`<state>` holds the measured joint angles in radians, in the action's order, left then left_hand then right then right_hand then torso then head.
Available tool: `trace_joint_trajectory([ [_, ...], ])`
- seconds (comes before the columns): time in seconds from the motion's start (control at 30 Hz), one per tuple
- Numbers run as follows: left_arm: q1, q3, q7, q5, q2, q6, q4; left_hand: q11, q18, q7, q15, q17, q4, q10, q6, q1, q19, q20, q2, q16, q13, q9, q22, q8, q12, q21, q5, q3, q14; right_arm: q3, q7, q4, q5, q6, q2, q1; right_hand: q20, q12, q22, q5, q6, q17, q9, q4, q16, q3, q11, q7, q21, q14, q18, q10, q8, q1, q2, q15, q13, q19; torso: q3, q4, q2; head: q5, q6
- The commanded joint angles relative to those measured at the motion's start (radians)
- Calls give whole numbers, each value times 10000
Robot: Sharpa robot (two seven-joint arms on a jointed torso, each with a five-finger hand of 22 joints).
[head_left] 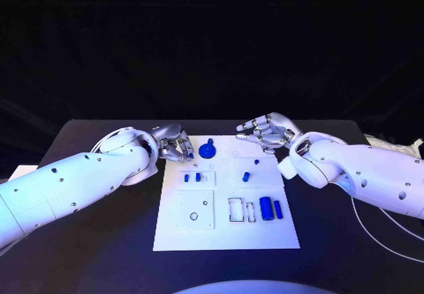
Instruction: Assemble the parts on the task board
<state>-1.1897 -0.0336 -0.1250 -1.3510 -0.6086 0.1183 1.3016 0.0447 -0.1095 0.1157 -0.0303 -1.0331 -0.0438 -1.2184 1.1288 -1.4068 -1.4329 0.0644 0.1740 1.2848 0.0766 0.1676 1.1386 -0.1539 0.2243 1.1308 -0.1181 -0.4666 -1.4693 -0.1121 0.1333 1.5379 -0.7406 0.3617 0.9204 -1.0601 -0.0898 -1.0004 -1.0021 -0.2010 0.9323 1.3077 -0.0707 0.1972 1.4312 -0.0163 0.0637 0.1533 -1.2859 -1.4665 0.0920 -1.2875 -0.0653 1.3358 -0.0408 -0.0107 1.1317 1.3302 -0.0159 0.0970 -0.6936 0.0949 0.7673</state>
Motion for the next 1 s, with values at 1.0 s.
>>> trace_joint_trajectory([
  [1.0,85,271,-72,-595,463,-526,-410,18,83,-14,-52,27,-17,-50,44,53,-42,12,-20,-33,14,-29,30,66,-88,57,1,0,-169,3,64,27,-17,-158,-13,13,0,22,12,-46,53,353,-13,22,-41,-88,11,12,35,-546,158,74,-29,-46,115,-32,-15,-60,-2,-14,-7,-1,90],
])
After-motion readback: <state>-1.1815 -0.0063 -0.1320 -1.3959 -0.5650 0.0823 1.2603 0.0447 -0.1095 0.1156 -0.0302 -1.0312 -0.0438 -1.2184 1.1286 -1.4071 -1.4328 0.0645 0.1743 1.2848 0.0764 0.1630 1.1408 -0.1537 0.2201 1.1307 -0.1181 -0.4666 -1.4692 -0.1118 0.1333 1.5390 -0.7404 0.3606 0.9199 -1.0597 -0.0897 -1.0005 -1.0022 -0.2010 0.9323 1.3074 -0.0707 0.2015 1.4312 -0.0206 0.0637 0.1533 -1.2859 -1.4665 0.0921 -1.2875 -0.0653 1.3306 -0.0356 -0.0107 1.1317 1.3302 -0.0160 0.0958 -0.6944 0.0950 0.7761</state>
